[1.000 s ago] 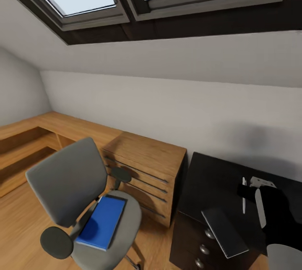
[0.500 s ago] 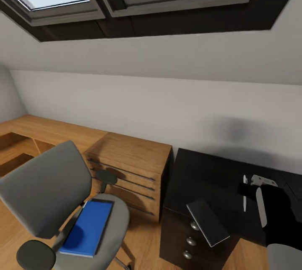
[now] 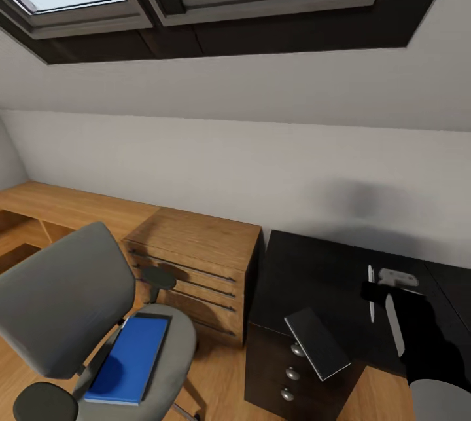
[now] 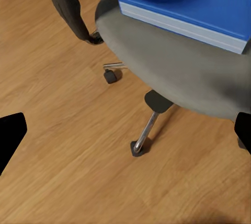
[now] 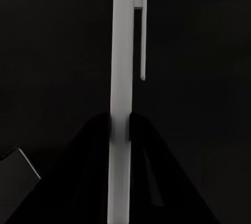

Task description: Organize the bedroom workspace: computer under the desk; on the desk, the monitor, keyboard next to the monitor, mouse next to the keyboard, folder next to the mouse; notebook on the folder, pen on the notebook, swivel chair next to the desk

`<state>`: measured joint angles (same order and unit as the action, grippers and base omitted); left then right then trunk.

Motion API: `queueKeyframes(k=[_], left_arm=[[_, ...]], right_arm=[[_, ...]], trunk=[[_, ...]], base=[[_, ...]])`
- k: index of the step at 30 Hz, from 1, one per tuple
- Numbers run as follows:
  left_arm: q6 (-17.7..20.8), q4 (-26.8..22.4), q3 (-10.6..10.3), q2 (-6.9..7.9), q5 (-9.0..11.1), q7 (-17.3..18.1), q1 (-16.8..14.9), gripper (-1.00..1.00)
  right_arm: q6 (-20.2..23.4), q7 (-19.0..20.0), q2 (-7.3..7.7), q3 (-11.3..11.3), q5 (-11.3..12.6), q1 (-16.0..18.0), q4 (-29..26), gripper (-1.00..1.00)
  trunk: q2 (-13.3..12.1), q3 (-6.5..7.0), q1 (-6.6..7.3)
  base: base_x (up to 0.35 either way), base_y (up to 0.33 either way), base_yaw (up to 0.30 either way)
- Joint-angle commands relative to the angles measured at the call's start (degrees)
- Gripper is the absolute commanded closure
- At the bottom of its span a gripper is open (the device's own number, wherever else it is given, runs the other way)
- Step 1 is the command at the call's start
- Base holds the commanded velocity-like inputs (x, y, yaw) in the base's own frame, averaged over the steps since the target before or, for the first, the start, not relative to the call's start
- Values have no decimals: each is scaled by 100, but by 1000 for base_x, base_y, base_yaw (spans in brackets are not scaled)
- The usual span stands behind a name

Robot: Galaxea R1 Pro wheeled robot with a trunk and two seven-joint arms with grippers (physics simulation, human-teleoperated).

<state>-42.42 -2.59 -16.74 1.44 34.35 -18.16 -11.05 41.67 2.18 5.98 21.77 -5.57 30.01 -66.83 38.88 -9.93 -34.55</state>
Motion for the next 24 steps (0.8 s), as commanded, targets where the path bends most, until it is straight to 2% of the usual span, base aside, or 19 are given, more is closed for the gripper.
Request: queueKeyframes(k=[1, 5, 6, 13, 19, 24], left_arm=[[-6, -2, -49, -5, 9, -47, -3, -100], [-10, 21, -49, -37, 10, -47, -3, -100], [-43, 30, -49, -70, 14, -63, -3, -100], [-205, 30, -47, -296, 18, -64, -3, -100], [-385, 30, -42, -416, 28, -59, -3, -100], [-544, 30, -41, -441, 28, -57, -3, -100]], right_arm=[[-31, 38, 7, -8, -44, 5, 41, 100], [-274, 37, 52, -39, -48, 11, 265, 100], [-304, -12, 19, -74, -96, 44, 296, 100], [-104, 43, -177, -64, -39, -32, 93, 100], [-71, 59, -223, -57, -36, -87, -11, 100], [-65, 62, -231, -54, -39, -96, -1, 100]], trunk=[[8, -9, -1], [8, -9, -1], [8, -9, -2], [8, -9, -2], [8, -9, -2], [8, -9, -2]], base=[[0, 0, -3], [0, 0, -1], [0, 0, 0], [0, 0, 0], [0, 0, 0], [0, 0, 0]])
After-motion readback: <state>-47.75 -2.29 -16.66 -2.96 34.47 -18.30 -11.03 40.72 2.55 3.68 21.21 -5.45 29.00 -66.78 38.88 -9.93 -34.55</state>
